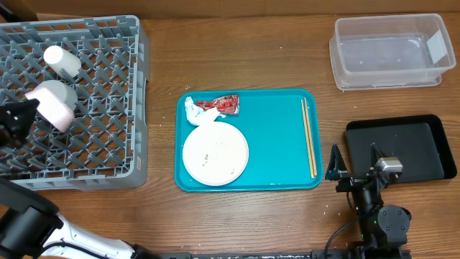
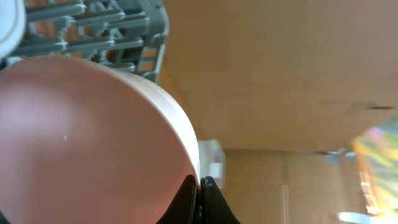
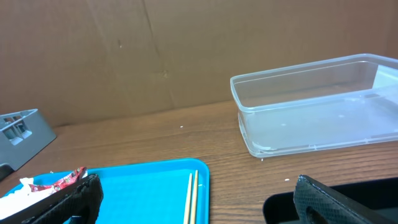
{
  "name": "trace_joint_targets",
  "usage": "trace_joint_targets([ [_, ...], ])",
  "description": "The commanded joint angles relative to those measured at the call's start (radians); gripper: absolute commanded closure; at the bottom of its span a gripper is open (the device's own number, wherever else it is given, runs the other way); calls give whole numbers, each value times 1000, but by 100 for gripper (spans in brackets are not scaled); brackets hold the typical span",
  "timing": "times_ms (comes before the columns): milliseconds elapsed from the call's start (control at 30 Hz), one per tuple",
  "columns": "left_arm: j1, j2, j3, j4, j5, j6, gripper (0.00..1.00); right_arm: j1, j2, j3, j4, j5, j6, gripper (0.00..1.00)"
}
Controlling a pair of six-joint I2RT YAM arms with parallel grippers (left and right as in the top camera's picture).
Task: Sort waste into correct bins and load items into the dishwasher
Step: 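Lower the pale pink bowl into the front of the rack and release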
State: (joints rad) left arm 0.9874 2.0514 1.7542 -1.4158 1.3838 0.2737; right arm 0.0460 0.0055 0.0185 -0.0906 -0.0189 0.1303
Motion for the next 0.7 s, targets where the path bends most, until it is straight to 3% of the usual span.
trace_joint_targets([
  [0,29,-1,-87,61,197,85,96,-2,-3,-10,6,7,-4,0],
  [133,68,-1,-139,140,152,78,96,-2,-3,-10,6,7,-4,0],
  [333,127,-1,-174,169,76,-34,96,-2,-3,-10,6,7,-4,0],
  [467,174,-1,-179,169,-58,-35,96,-2,-3,-10,6,7,-4,0],
  [667,170,-1,-188,188,-53,-54,96,-2,-3,-10,6,7,-4,0],
])
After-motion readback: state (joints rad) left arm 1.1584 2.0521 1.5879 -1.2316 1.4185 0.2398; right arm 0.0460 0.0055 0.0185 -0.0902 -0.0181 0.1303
